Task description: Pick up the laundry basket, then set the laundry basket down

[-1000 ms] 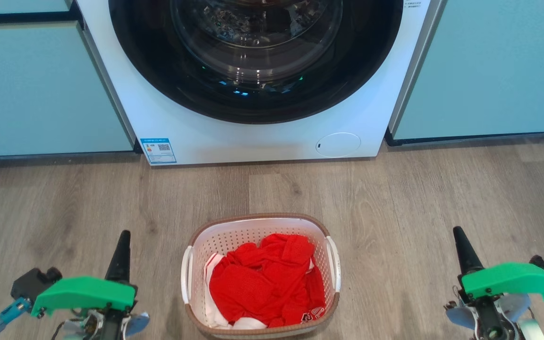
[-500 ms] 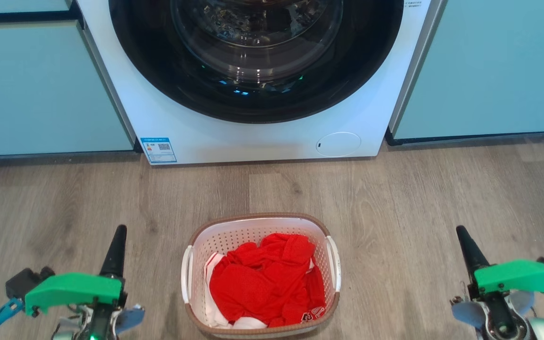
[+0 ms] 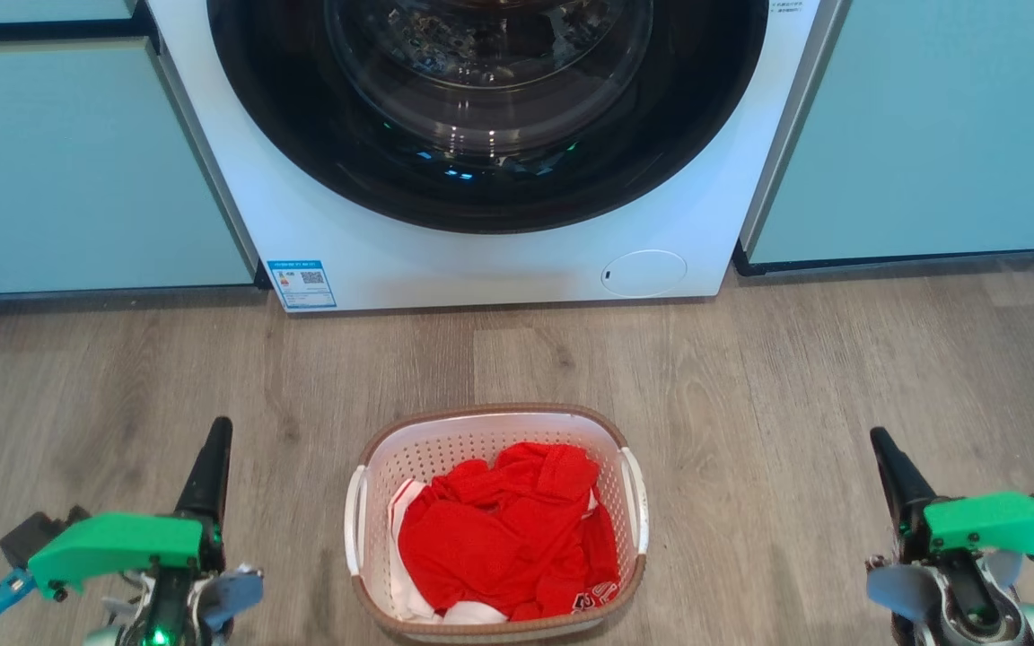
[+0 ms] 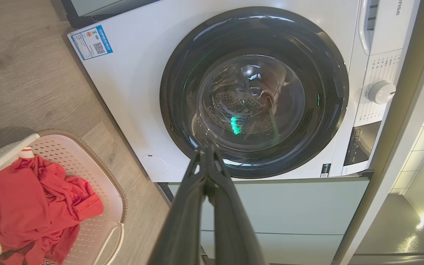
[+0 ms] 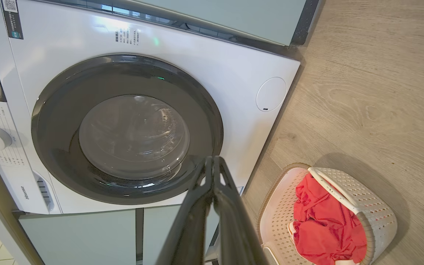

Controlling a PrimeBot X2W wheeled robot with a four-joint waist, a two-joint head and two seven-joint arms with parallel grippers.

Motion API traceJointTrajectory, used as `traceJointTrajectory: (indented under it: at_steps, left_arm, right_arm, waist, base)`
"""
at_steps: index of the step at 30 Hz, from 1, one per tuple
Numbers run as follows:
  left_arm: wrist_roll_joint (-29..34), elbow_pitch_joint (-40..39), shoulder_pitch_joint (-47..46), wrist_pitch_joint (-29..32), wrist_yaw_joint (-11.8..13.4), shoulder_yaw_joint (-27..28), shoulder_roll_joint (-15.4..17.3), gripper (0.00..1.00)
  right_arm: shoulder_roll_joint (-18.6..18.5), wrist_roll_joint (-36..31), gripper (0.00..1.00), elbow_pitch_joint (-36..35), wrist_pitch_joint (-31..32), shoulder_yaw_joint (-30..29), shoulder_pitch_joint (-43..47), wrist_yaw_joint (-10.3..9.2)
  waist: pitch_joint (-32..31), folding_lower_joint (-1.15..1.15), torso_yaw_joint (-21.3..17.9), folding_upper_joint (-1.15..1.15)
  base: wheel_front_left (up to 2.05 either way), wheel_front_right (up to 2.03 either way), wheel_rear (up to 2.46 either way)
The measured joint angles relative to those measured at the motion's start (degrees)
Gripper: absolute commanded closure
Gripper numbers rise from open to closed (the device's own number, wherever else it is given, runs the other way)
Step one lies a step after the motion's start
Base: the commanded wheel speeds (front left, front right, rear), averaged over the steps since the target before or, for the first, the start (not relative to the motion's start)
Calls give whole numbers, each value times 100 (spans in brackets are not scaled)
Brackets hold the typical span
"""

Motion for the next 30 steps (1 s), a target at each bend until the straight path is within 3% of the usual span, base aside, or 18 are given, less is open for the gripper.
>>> traceJointTrajectory:
  at_steps: [19, 30]
  left_arm:
    - [-1120, 94, -183, 303, -155, 203, -3, 100]
    - [-1116, 96, -184, 321, -155, 225, -4, 100]
  right_arm:
    - [-1, 1039, 100, 138, 311, -200, -119, 0]
    - [-1, 1039, 100, 144, 323, -224, -203, 0]
  waist:
    - [12, 0, 7, 0]
    - [12, 0, 7, 0]
  base:
    - [0, 0, 0]
    - [0, 0, 0]
